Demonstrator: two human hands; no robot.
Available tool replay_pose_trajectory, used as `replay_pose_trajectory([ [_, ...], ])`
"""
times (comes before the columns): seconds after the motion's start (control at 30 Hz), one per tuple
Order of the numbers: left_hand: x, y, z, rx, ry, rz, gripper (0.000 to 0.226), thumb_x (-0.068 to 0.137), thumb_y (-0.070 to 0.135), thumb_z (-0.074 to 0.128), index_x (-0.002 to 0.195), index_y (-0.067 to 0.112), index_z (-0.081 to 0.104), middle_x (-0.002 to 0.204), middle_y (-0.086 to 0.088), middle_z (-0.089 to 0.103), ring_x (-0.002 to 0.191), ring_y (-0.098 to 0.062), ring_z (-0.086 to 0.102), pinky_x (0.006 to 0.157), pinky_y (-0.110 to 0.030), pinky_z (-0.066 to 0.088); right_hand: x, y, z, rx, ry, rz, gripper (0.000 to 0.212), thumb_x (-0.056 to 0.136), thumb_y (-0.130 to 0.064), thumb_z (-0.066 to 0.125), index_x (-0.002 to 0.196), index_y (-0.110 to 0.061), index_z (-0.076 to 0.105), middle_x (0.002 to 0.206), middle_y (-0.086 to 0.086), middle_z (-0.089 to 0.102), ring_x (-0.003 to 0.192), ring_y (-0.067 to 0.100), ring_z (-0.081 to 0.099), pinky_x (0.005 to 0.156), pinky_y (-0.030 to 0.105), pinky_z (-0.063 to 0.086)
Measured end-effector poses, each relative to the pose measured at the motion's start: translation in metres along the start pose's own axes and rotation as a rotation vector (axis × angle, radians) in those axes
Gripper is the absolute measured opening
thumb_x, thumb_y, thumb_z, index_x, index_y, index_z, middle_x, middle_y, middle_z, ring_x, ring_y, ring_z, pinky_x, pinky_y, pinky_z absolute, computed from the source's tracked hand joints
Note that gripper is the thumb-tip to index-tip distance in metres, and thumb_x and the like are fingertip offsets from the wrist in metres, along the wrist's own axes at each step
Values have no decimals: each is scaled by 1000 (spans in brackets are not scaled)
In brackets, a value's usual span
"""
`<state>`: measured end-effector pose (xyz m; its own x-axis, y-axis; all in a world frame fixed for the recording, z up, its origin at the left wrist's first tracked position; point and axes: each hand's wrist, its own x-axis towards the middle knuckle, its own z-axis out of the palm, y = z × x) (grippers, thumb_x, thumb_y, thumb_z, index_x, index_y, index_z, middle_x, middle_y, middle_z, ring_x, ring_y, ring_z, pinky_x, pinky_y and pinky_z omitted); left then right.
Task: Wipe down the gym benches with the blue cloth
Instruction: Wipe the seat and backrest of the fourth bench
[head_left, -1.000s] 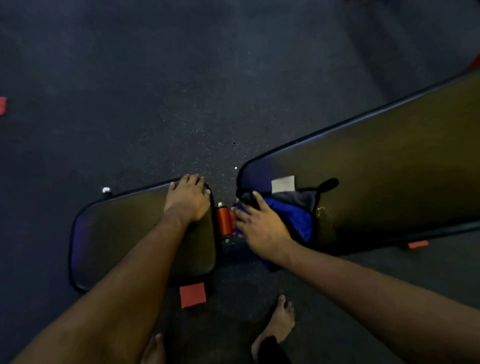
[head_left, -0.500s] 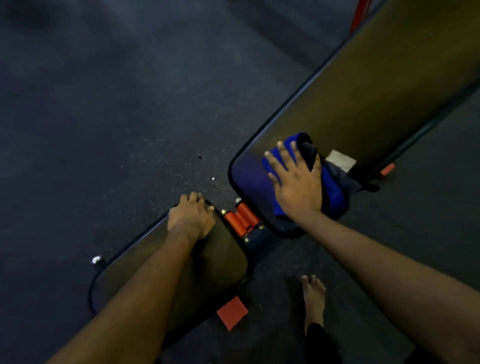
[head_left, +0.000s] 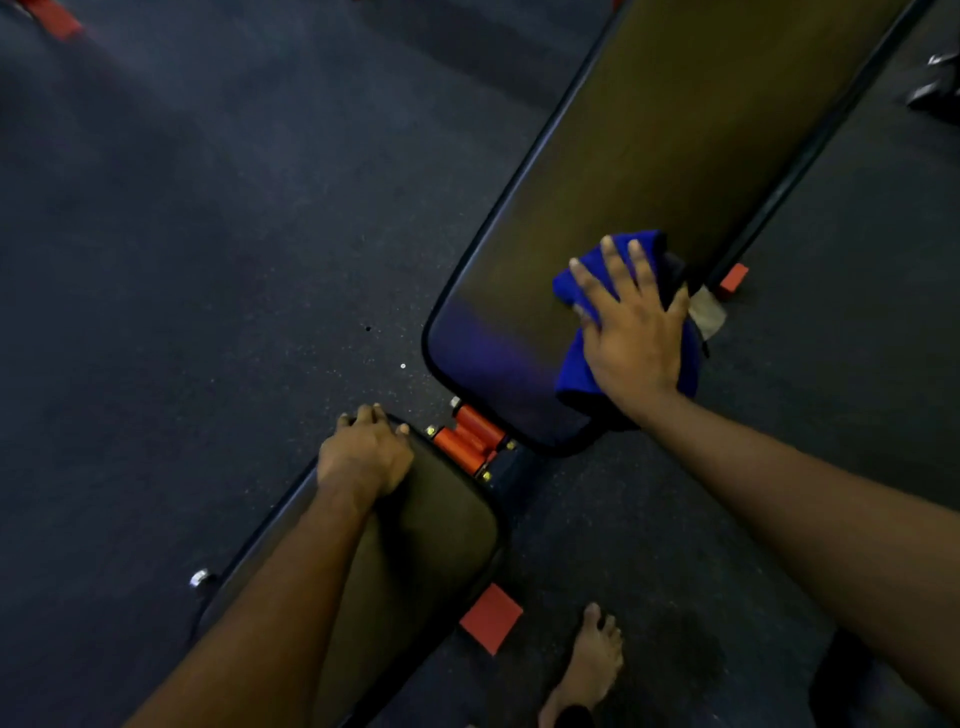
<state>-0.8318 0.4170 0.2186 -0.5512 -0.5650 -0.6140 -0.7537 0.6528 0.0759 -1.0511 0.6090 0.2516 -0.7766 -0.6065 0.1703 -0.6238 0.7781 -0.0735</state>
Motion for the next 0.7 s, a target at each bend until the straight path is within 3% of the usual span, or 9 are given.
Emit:
replay_pose_trajectory([
  [0.1,1,-7,0,27,106,31,47,104,38,27,142,14,42,144,-8,44,130,-30,46,105,-47,37,-17,-29,16,-72,-1,-64,55,102,-39,41,155,-33,28,165,-1,16,152,26,11,109,66,23],
  [0.2,6,-13,1,36,204,63,42,104,34,29,133,15,53,135,-9,51,122,-30,50,105,-47,36,-43,-32,30,-155,-44,-272,58,101,-37,44,156,-32,25,166,-1,15,153,25,12,111,60,20],
  [0.3,14,-16,-3,-61,183,69,41,105,35,29,132,16,54,132,-7,50,122,-26,46,97,-46,43,-64,-30,43,-171,-107,-461,65,94,-31,55,154,-31,31,166,-1,15,153,23,12,113,57,13],
  [0.37,24,-17,-6,-65,172,65,44,105,39,28,132,18,55,133,-6,48,124,-25,43,99,-48,42,-66,-37,53,-193,-158,-553,69,89,-28,61,153,-29,36,165,1,20,152,23,15,115,56,8],
  [0.47,42,-12,-5,-10,124,46,50,104,43,27,131,13,57,134,-8,48,126,-25,42,104,-50,38,-40,-63,60,-210,-159,-653,63,94,-29,53,154,-28,34,165,2,20,153,25,11,116,55,-1],
  [0.6,60,-6,5,-16,162,-6,46,102,39,33,118,8,64,127,-14,59,117,-29,55,96,-40,45,-12,-98,71,-231,-196,-691,61,102,-29,39,158,-31,14,167,-1,-2,153,23,-9,115,55,-10],
  [0.7,66,-7,16,15,201,-21,44,99,34,33,114,8,66,125,-17,63,114,-33,59,93,-39,48,-11,-106,88,-221,-78,-691,59,99,-30,44,155,-30,26,167,1,10,154,25,3,110,55,-7],
])
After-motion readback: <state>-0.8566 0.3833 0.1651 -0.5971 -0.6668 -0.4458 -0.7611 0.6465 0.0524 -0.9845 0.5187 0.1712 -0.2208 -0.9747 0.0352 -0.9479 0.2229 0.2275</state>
